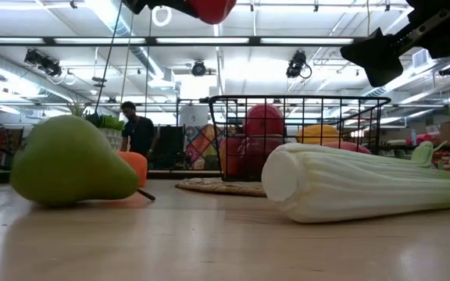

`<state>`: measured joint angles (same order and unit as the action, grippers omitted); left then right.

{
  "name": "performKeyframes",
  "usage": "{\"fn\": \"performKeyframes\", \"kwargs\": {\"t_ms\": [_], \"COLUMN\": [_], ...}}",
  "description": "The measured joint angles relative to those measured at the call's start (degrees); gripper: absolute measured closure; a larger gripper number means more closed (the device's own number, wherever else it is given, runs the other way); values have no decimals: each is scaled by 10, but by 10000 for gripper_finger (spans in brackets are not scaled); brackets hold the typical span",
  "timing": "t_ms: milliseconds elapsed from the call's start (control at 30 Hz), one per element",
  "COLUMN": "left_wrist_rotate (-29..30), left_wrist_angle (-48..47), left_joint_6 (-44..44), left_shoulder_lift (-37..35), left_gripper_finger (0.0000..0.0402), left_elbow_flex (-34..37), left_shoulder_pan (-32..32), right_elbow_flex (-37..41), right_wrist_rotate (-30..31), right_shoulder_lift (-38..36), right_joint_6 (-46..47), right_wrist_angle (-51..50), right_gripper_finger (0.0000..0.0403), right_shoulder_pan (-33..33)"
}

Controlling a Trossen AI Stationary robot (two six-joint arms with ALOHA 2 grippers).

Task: Build produce basket
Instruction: Put the red apple into the black wire basket

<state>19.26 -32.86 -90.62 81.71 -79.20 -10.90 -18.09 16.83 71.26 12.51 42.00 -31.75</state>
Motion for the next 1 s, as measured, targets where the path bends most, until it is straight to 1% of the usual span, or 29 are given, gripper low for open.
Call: {"fn": "performKeyframes", "kwargs": {"t_ms": [33,100,267,333,367,433,467,533,567,633,700,767,1000], "left_wrist_rotate": [0,0,0,1,0,-7,-27,-104,-145,-228,-288,-309,-310], "left_wrist_angle": [-1,-1,-1,0,6,19,28,59,75,104,120,123,118], "left_joint_6": [23,115,445,538,553,546,554,591,594,583,576,569,574], "left_shoulder_lift": [0,0,0,0,0,0,0,0,0,0,0,0,0], "left_gripper_finger": [47,47,47,47,47,47,47,47,47,47,47,47,47], "left_elbow_flex": [0,0,0,0,0,0,0,0,0,0,0,0,0], "left_shoulder_pan": [0,0,1,1,2,2,2,7,11,19,25,29,39], "right_elbow_flex": [0,0,0,0,0,0,0,0,0,0,0,0,0], "right_wrist_rotate": [0,0,0,-2,-4,-6,-6,-6,-6,-6,-7,-7,-7], "right_shoulder_lift": [0,0,0,0,0,0,0,0,0,0,0,0,0], "right_joint_6": [0,0,0,0,0,0,0,0,0,-1,-1,-1,-1], "right_wrist_angle": [0,0,0,0,0,0,0,0,0,0,0,0,-1], "right_gripper_finger": [30,30,30,30,30,30,30,30,30,30,30,30,30], "right_shoulder_pan": [0,0,0,0,0,0,0,0,0,0,0,0,0]}}
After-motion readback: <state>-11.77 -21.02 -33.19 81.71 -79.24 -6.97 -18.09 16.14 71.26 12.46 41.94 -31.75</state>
